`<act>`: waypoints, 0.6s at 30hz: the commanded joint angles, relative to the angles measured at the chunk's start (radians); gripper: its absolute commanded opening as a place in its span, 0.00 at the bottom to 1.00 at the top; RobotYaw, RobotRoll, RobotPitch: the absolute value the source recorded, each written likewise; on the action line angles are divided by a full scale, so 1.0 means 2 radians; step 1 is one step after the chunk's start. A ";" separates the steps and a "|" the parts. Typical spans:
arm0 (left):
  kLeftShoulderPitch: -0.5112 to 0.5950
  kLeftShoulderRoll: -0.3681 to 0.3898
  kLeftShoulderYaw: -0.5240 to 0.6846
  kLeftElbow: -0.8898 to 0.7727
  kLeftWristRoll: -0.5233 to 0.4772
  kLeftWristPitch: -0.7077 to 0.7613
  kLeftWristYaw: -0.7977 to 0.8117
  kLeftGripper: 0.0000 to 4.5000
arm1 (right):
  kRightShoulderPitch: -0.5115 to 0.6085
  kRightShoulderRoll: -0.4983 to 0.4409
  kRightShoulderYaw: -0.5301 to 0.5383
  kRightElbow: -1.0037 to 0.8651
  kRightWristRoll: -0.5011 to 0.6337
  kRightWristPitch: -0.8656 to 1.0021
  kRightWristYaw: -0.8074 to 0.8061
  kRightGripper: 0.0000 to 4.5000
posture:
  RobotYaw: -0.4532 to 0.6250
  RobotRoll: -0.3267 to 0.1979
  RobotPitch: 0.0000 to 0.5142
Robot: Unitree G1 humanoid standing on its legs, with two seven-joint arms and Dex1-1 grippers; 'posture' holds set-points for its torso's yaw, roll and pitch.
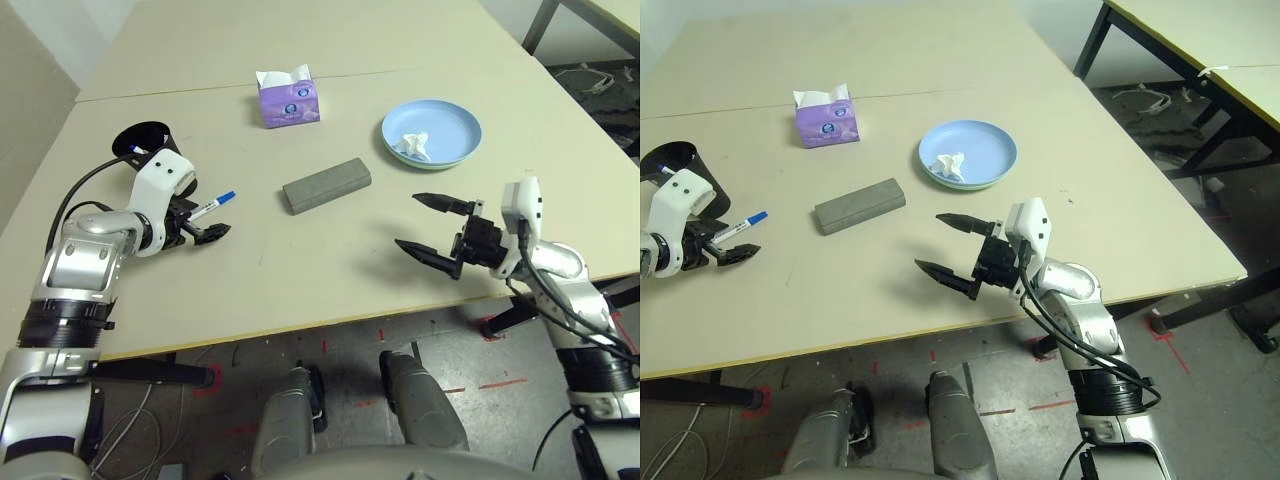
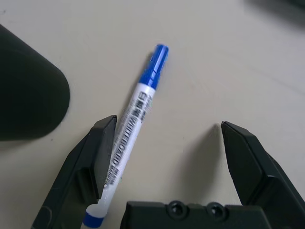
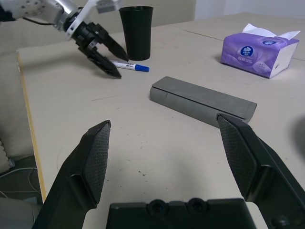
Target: Organize and tidy the items on the table.
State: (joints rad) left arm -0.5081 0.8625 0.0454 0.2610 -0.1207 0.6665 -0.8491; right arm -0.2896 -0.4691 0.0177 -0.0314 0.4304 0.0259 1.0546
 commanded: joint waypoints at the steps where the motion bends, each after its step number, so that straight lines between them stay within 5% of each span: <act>1: -0.023 0.010 -0.016 0.038 0.011 -0.011 -0.013 0.99 | 0.004 0.000 0.005 -0.003 -0.003 -0.005 0.004 1.00 | 0.27 0.62 0.36; 18: -0.013 0.006 -0.006 0.036 -0.018 0.040 -0.038 0.99 | -0.001 0.006 0.009 -0.010 -0.003 -0.002 0.000 1.00 | 0.28 0.62 0.36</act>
State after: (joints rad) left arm -0.5548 0.8763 0.0220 0.3428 -0.1474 0.7254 -0.9217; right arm -0.2918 -0.4602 0.0205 -0.0368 0.4283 0.0245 1.0512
